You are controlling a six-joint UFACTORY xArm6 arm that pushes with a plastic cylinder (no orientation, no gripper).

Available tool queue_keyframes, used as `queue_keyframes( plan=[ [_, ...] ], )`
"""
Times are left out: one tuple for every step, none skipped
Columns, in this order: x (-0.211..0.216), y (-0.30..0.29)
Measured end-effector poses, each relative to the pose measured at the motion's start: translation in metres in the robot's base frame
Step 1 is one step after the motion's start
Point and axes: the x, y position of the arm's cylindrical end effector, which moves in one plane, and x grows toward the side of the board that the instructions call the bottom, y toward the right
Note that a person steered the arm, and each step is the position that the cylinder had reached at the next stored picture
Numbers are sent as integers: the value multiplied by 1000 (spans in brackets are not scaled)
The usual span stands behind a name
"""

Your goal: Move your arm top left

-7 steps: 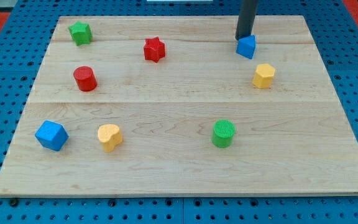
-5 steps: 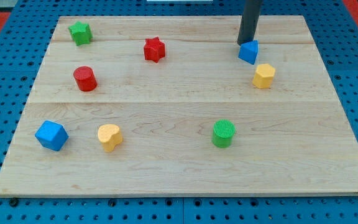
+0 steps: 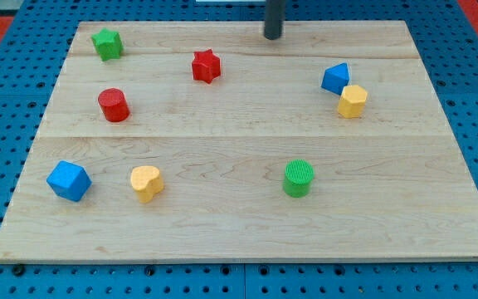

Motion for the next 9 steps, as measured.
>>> queue_keyframes(
  plan=[
    [-7, -10],
    [-8, -55],
    [-12, -130],
    [-13, -137],
    [-13, -170],
    [-13, -236],
    [-13, -258],
    [-13, -278],
    [-13, -309]
  ],
)
